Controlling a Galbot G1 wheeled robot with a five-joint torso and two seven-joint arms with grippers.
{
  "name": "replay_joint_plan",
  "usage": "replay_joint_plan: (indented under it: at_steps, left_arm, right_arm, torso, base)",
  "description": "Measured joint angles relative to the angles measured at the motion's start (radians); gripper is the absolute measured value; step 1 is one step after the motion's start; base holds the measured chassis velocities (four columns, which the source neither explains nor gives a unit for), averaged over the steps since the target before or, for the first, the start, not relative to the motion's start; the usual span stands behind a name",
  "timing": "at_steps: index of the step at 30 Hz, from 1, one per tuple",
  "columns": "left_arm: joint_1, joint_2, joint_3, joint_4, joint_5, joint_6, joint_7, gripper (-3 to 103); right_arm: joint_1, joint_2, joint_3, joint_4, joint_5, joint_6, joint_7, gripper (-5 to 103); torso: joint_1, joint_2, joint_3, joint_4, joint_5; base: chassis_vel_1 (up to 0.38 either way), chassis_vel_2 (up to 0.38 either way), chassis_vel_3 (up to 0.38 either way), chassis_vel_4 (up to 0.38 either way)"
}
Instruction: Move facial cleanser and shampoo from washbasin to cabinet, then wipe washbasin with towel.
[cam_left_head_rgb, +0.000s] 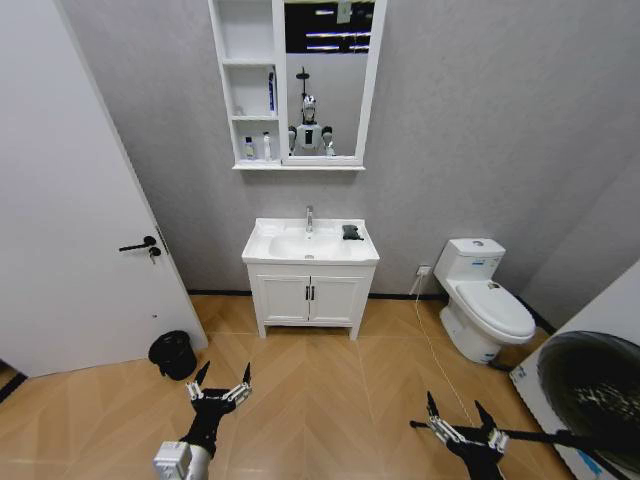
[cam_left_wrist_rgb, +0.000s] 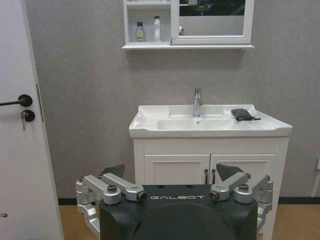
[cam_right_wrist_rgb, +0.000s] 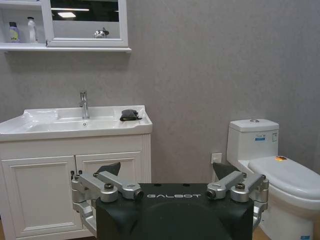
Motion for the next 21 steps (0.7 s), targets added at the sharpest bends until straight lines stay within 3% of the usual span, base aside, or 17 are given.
replay_joint_plan:
  at_steps: [21]
  left_arm:
    - [0.000,0.000,0.000,0.000,0.000,0.000,0.000,100]
  right_arm:
    - [0.000,0.000,0.000,0.000,0.000,0.000,0.000,100]
  torso:
    - [0.000,0.000,0.000,-0.0001,0.0002]
  base:
    - [0.009,0.007,-0.004,-0.005]
